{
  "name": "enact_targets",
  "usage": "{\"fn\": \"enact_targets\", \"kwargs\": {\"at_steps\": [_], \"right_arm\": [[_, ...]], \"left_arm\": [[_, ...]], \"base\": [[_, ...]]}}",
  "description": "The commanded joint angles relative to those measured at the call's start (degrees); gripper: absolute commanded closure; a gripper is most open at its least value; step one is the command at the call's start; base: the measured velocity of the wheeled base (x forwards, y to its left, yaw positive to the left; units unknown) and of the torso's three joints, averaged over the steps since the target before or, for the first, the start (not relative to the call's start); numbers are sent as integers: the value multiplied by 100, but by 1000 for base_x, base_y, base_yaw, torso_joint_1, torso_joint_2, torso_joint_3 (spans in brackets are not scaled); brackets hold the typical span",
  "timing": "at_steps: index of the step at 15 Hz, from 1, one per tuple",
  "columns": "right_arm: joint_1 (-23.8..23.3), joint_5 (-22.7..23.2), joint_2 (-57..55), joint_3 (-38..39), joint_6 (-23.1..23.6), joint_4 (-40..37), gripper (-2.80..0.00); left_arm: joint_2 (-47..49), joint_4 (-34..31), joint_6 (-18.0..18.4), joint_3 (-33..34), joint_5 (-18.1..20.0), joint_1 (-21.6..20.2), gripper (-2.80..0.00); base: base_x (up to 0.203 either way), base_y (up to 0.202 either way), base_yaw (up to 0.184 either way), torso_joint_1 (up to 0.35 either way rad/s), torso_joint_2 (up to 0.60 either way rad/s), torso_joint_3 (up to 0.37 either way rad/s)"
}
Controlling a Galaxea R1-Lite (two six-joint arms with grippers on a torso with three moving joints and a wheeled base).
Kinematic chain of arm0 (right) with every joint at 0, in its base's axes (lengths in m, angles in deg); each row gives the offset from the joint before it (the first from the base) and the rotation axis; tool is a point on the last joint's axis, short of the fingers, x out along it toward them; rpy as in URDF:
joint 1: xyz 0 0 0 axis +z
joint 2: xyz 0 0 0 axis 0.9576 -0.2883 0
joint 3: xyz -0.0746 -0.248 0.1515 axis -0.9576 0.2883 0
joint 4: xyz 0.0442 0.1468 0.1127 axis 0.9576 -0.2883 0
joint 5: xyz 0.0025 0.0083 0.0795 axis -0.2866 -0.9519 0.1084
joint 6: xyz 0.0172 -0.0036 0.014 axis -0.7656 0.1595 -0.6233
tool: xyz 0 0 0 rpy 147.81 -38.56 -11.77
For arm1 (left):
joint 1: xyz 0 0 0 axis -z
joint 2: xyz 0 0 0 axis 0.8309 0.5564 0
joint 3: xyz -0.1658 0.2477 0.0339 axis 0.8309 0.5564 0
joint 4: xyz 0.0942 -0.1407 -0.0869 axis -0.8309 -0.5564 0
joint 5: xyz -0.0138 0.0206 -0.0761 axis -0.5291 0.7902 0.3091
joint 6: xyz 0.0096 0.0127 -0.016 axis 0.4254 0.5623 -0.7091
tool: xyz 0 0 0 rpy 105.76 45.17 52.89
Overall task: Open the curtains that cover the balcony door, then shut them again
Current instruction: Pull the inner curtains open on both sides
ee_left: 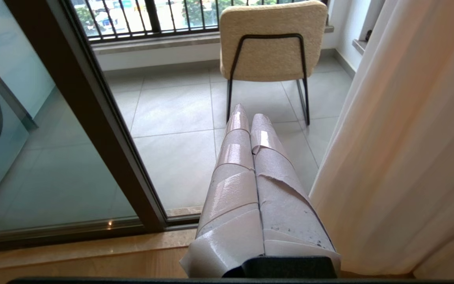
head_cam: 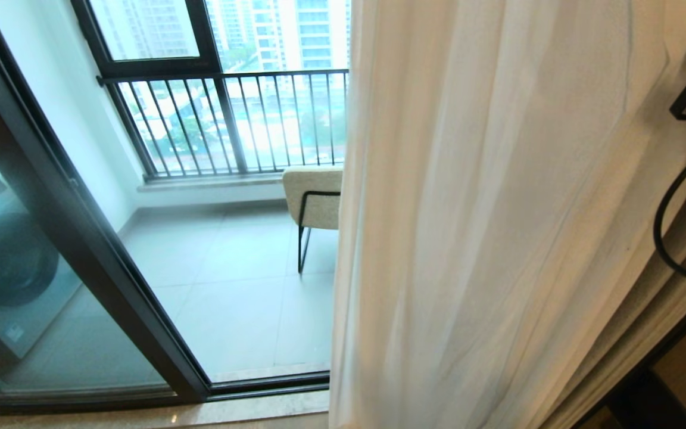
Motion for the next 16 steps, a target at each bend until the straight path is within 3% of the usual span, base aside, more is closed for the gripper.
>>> {"fn": "enact_targets", "kwargs": {"at_steps": [1,11,16], "right_arm": [[-1,-8,15,1,5,33,0],[-1,60,139,65,-4,33,0],[-1,335,182,124,5,24,0]], "left_arm": [[6,2,-2,0,-3,-2,0],[-2,2,0,0,-3,-2,0],[5,2,2,0,0,-2,0]], "base": [[0,-177,-1,7,2,11],[0,-21,0,0,1,1],[0,0,0,0,0,0]]}}
